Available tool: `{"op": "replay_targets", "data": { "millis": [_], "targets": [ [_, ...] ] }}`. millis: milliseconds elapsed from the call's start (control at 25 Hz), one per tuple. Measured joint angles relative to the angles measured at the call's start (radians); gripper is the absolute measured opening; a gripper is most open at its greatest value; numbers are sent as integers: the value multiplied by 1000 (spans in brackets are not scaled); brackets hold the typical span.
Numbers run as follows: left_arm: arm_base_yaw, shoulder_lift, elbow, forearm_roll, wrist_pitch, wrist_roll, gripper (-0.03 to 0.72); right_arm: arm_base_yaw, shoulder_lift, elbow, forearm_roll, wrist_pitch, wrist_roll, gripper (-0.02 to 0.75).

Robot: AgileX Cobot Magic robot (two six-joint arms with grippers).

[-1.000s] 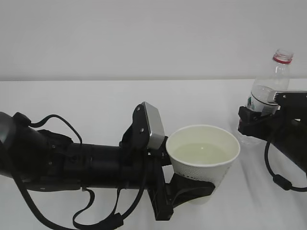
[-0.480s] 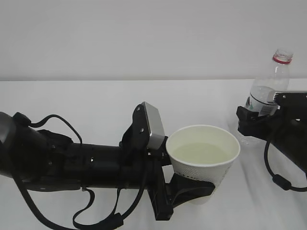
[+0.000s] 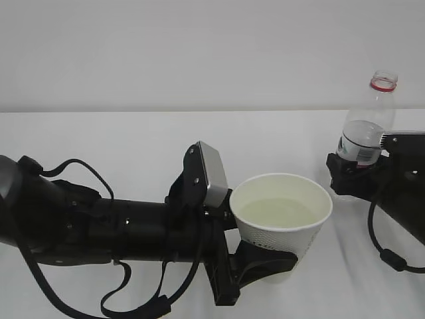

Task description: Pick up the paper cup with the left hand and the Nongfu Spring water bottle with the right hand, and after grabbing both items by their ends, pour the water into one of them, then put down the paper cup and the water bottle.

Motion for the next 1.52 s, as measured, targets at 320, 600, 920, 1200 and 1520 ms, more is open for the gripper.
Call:
{"op": "replay_targets", "data": {
  "millis": [320,600,920,1200,1520],
  "targets": [
    [0,0,0,0,0,2,498,0,-2,4,-14,0,0,654],
    [0,0,0,-42,-4,2,498,0,-8,4,-47,0,0,655],
    [0,0,0,-45,-20,2,498,0,-12,42,-59,-6,0,655],
    [0,0,0,-45,-20,2,498,0,-41,88,-63,-6,0,655],
    [0,0,0,-45,-20,2,498,0,-102,133,-66,-6,0,655]
  ]
}}
